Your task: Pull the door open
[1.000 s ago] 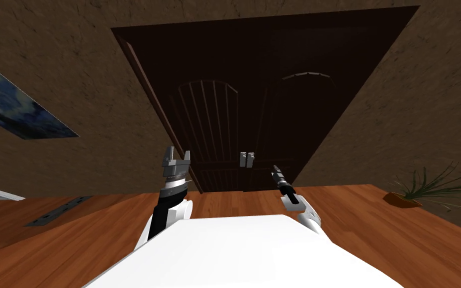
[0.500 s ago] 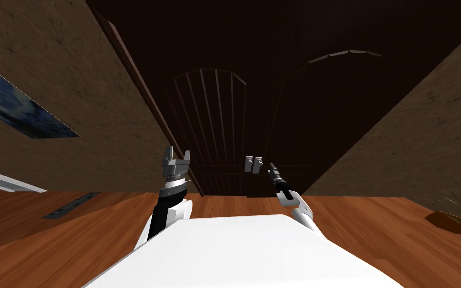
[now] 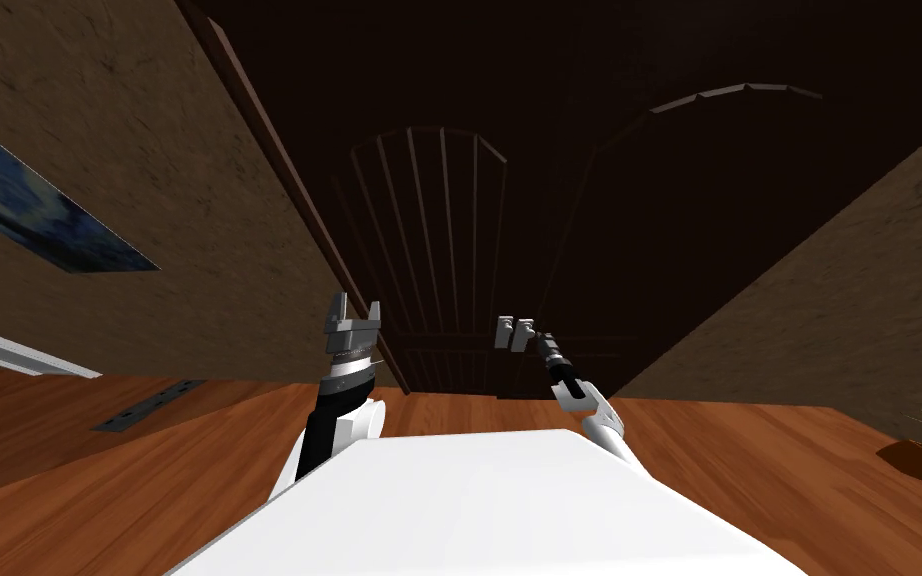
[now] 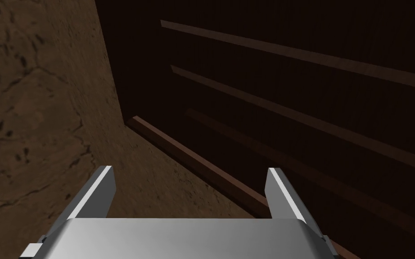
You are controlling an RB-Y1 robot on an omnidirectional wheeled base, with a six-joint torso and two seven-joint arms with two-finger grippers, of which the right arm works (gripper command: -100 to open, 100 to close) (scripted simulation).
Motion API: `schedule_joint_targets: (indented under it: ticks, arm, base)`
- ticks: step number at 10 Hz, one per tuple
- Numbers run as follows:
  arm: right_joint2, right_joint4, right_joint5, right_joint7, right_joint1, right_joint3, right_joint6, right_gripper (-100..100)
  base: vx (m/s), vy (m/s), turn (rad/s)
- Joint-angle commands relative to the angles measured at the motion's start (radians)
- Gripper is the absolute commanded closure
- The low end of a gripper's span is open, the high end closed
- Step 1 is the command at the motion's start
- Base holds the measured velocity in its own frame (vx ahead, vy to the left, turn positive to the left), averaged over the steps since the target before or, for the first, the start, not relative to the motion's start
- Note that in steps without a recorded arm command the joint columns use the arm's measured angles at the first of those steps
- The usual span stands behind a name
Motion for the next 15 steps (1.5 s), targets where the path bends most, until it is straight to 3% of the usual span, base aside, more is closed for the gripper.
schedule_joint_targets:
  ticks: [1, 3, 4, 8, 11, 13, 15]
  arm:
    - [0.001, 0.001, 0.0, 0.0, 0.001, 0.001, 0.001, 100]
    - [0.001, 0.001, 0.0, 0.0, 0.001, 0.001, 0.001, 100]
    - [-0.01, 0.003, -0.001, -0.003, 0.016, -0.01, 0.002, -100]
    - [-0.01, -0.01, 0.003, -0.018, 0.03, 0.006, -0.011, -100]
    - [0.009, -0.035, 0.014, -0.036, 0.027, 0.055, -0.034, -100]
    - [0.01, -0.01, 0.013, -0.029, 0.019, 0.047, -0.049, -100]
    - [-0.013, 0.012, 0.004, -0.02, 0.042, 0.002, -0.042, -100]
  base:
    - [-0.027, -0.014, 0.003]
    - [-0.006, -0.003, 0.0]
    - [-0.122, -0.044, -0.128]
    - [-0.187, -0.049, -0.012]
    - [-0.189, 0.078, 0.117]
    - [-0.042, 0.052, 0.015]
    - [-0.014, -0.065, -0.192]
